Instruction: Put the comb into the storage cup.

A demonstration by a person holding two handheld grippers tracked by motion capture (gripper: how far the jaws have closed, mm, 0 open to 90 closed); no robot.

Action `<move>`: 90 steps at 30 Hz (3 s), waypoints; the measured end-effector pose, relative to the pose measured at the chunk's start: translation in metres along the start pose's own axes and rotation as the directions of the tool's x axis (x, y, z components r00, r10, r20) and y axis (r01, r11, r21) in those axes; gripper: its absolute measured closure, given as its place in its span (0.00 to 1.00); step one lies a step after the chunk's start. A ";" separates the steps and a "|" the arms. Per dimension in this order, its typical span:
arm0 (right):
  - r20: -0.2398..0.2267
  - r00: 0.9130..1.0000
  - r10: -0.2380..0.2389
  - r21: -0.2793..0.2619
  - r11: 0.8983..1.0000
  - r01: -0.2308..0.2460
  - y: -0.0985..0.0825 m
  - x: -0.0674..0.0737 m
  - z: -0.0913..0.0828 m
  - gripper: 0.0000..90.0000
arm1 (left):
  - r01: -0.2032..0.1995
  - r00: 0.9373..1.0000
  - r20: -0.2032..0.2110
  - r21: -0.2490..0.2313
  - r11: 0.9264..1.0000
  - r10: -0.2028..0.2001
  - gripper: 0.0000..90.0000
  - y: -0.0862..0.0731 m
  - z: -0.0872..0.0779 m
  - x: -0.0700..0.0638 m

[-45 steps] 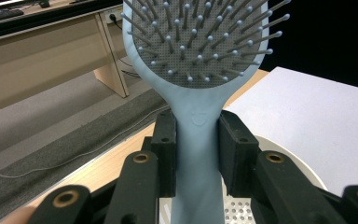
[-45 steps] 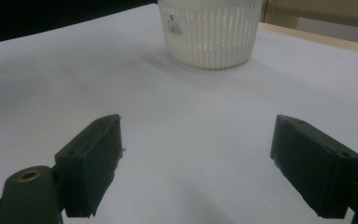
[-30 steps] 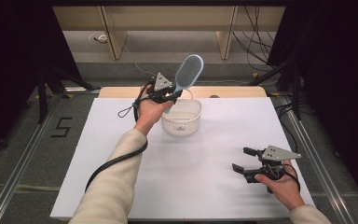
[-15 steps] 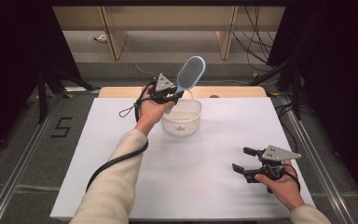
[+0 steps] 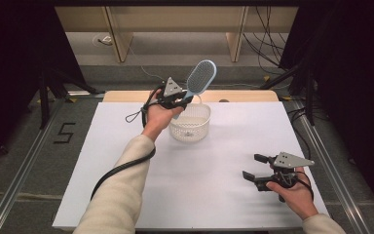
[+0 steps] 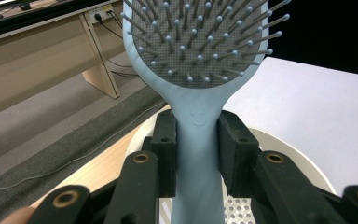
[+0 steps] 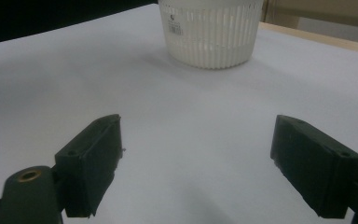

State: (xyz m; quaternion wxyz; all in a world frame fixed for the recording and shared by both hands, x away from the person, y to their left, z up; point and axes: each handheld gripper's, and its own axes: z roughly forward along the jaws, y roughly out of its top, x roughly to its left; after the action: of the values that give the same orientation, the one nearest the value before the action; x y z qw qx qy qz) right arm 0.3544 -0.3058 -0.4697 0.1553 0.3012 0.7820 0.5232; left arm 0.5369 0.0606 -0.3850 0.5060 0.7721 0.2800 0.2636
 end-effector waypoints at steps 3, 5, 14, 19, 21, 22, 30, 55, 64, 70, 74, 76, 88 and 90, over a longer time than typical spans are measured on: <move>0.000 1.000 -0.001 0.000 1.000 0.001 0.000 0.000 0.000 0.19 | -0.002 1.000 0.002 0.001 1.000 0.002 0.78 -0.001 0.001 0.000; 0.001 1.000 -0.001 0.000 1.000 0.001 0.000 0.000 0.000 0.19 | -0.006 1.000 0.002 0.004 1.000 0.006 0.78 -0.002 0.001 0.000; -0.001 1.000 0.000 0.001 1.000 0.000 0.000 0.000 0.000 0.19 | -0.011 1.000 0.010 0.010 1.000 0.011 0.78 -0.004 0.003 0.000; 0.000 1.000 0.002 0.001 1.000 -0.002 0.000 0.000 0.000 0.19 | -0.023 1.000 0.009 0.013 1.000 0.023 0.78 -0.003 0.003 0.000; 0.000 1.000 0.002 0.001 1.000 -0.002 0.000 0.000 0.000 0.19 | -0.028 1.000 0.010 0.017 0.999 0.028 0.78 -0.003 0.004 0.000; 0.000 1.000 0.002 0.001 1.000 -0.002 0.000 0.000 0.000 0.19 | -0.026 1.000 0.011 0.016 1.000 0.026 0.78 -0.003 0.004 0.000; 0.000 1.000 0.002 0.001 1.000 -0.002 0.000 0.000 0.000 0.19 | -0.033 0.999 0.021 0.023 0.999 0.032 0.78 -0.005 0.005 0.000; -0.001 1.000 0.004 0.002 1.000 -0.004 0.000 0.000 0.000 0.19 | -0.052 0.998 0.046 0.036 0.998 0.051 0.78 -0.009 0.010 -0.002; 0.000 1.000 0.005 0.003 1.000 -0.005 0.000 0.000 0.000 0.19 | -0.057 0.997 0.045 0.046 0.997 0.055 0.78 -0.011 0.011 -0.002; 0.000 1.000 0.005 0.003 1.000 -0.005 0.000 0.000 0.000 0.19 | -0.061 0.997 0.048 0.047 0.997 0.059 0.78 -0.011 0.012 -0.002; 0.000 1.000 0.005 0.003 1.000 -0.005 0.000 0.000 0.000 0.19 | -0.063 0.997 0.049 0.046 0.997 0.061 0.78 -0.011 0.013 -0.003; 0.001 1.000 0.005 0.002 1.000 -0.005 0.000 0.000 0.000 0.19 | -0.064 0.997 0.052 0.048 0.997 0.062 0.78 -0.011 0.014 -0.004; -0.001 1.000 0.005 0.003 1.000 -0.005 0.000 0.000 0.000 0.19 | -0.064 0.996 0.058 0.054 0.996 0.061 0.78 -0.013 0.016 -0.005; 0.000 1.000 0.002 0.002 1.000 -0.002 0.000 0.000 0.000 0.19 | -0.065 0.996 0.060 0.054 0.996 0.061 0.78 -0.013 0.017 -0.005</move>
State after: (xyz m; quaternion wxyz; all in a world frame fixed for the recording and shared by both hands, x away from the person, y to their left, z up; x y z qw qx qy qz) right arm 0.3545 -0.3058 -0.4703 0.1544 0.3024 0.7821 0.5225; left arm 0.5429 0.0511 -0.4036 0.4834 0.8018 0.2480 0.2489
